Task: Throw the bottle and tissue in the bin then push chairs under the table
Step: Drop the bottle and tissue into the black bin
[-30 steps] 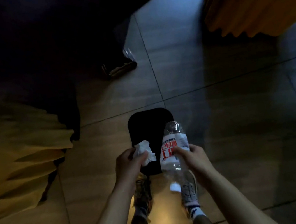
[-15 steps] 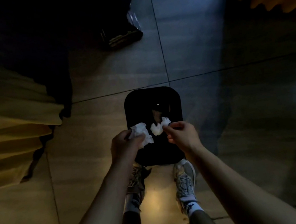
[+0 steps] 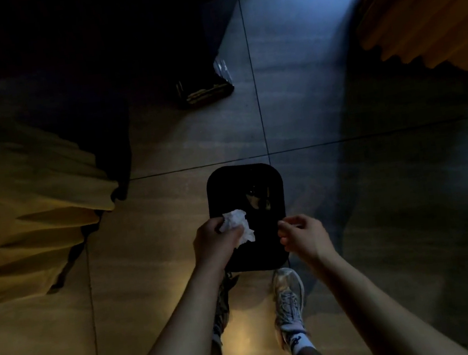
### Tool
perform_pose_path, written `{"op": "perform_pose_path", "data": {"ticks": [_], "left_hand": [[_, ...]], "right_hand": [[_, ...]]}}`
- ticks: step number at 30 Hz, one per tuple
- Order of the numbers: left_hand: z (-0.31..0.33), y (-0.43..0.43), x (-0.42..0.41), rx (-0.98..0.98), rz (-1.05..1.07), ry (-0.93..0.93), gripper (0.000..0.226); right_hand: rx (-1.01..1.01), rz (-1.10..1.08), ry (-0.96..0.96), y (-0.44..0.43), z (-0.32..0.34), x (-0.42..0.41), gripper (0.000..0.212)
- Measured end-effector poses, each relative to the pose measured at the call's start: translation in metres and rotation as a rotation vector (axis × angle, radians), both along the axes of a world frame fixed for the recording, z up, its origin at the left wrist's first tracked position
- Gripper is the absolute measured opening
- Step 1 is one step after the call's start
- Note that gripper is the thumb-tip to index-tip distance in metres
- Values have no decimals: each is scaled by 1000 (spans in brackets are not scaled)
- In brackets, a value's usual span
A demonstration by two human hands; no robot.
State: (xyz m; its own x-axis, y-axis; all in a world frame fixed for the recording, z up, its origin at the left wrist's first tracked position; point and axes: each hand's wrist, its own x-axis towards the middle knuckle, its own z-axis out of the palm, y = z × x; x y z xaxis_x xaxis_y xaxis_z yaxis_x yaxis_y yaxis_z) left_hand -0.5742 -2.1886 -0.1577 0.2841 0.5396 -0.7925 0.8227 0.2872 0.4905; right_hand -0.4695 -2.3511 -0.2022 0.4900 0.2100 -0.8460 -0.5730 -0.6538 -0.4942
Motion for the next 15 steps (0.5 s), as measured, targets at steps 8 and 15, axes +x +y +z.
{"op": "perform_pose_path", "data": {"ticks": [8,15], "left_hand": [[-61,-13,33,32,-123,74,55],[-63,-16,41,42,-220,159,56]], "right_hand": [[51,-14,30,-34,6,-4,14],[3,-19,46,-66,59,19,12]]}}
